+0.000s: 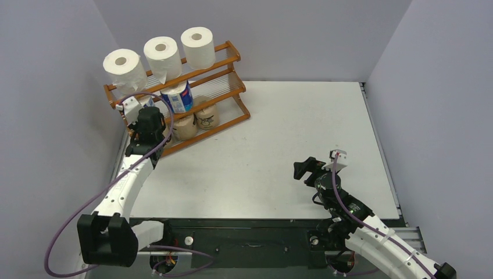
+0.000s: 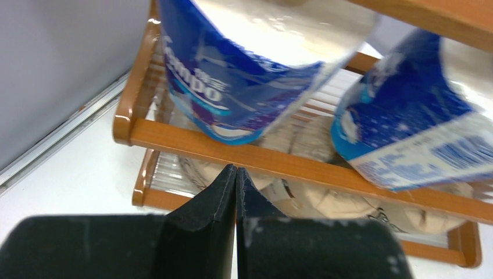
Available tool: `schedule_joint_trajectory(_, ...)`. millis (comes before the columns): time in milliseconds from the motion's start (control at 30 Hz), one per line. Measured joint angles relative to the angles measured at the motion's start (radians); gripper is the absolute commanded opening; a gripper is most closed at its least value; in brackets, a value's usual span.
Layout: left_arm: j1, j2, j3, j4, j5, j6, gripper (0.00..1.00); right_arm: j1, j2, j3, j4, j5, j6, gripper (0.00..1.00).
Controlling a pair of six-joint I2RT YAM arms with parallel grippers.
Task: Place and organize the paper towels onto the shelf
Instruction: Place the paper towel on the shelf, then adjust the paper towel on the shelf.
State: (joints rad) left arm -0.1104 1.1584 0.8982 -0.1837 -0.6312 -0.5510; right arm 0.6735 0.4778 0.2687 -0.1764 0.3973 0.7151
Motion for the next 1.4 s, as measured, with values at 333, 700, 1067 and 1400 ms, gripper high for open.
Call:
schedule_joint_trajectory(333,0.060,0.074,0.000,-0.023,0.011,-0.039,0.00,0.000,-0.009,0.000,-0.001,-0.003,0.000,0.82)
schedule_joint_trajectory(700,0.060,0.149,0.036,0.005,0.007,-0.023,0.00,0.000,-0.010,0.000,-0.003,-0.002,0.000,0.82)
schedule_joint_trajectory(1067,0.060,0.183,0.051,0.031,0.006,-0.004,0.00,0.000,-0.010,0.000,-0.003,-0.002,0.000,0.82)
schedule_joint_trajectory(1400,0.039,0.178,0.051,0.034,-0.001,0.014,0.00,0.000,-0.010,0.000,-0.003,-0.002,0.000,0.82)
